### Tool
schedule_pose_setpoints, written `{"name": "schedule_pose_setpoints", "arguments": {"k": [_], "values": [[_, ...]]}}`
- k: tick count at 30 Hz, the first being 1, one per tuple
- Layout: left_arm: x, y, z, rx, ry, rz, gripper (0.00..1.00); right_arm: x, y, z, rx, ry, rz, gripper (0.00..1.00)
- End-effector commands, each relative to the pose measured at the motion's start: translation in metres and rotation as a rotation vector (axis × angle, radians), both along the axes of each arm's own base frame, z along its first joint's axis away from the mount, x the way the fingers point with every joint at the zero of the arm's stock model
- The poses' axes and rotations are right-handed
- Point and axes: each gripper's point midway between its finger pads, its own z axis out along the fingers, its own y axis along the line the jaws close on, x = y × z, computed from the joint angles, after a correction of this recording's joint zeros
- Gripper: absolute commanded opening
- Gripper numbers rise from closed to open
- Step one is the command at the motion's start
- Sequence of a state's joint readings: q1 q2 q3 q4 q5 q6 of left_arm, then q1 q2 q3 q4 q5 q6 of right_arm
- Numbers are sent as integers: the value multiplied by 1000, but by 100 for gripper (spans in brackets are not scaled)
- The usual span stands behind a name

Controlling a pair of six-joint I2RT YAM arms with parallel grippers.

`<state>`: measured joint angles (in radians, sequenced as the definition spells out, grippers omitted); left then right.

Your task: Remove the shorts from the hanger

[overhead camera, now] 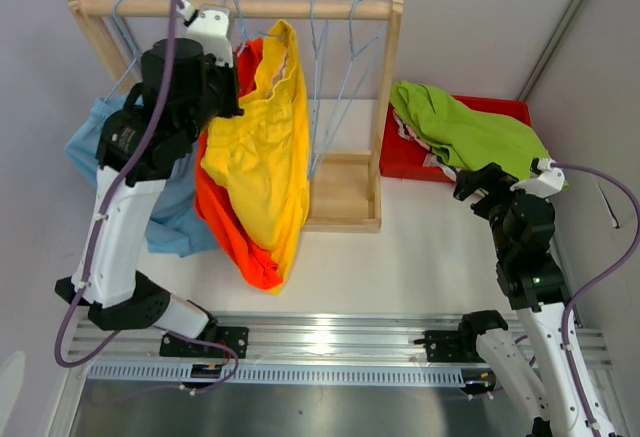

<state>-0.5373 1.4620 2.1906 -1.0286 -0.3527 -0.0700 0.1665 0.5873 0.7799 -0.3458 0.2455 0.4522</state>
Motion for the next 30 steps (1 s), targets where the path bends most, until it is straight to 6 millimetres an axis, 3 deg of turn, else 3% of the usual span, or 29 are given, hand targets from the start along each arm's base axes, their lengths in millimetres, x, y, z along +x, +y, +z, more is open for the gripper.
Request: {"name": "schedule_pose_setpoints", "arguments": {"k": [1,2,4,5,7,9,10,12,13,14,15,17,18,21,25,30], "values": [[-38,16,82,-134,-214,-36,0,-6,3,11,0,-32,20,98],[-45,19,85,-145,-224,-43,0,-8,2,13,-3,-38,22,98],[-53,20,73,-147,-199,-59,0,-10,6,20,-4,-58,46,98],[-72,25,69,-159,-205,-86,0,-12,7,26,-5,-77,58,99],[-86,26,56,-178,-203,-117,0,-16,16,35,-10,-109,113,99],[-117,33,49,-210,-223,-173,0,-22,21,48,-16,-156,151,99],[-120,30,31,-201,-186,-193,0,-26,27,55,-14,-176,186,100],[-149,34,30,-223,-209,-258,0,-32,33,69,-13,-218,230,99],[-152,30,13,-208,-169,-286,0,-38,43,80,-12,-250,288,100],[-160,27,10,-207,-171,-324,0,-42,47,87,-9,-267,317,99],[-184,20,12,-217,-197,-435,0,-48,59,93,-7,-285,391,100],[-203,6,2,-223,-188,-565,0,-59,74,116,5,-339,486,99],[-227,-2,3,-250,-197,-677,0,-66,89,121,14,-344,583,99],[-263,-9,17,-294,-236,-824,0,-88,111,149,61,-396,735,100],[-289,-7,37,-332,-297,-897,0,-103,119,174,101,-446,805,99],[-306,-8,58,-386,-336,-954,0,-104,120,180,110,-427,811,100]]}}
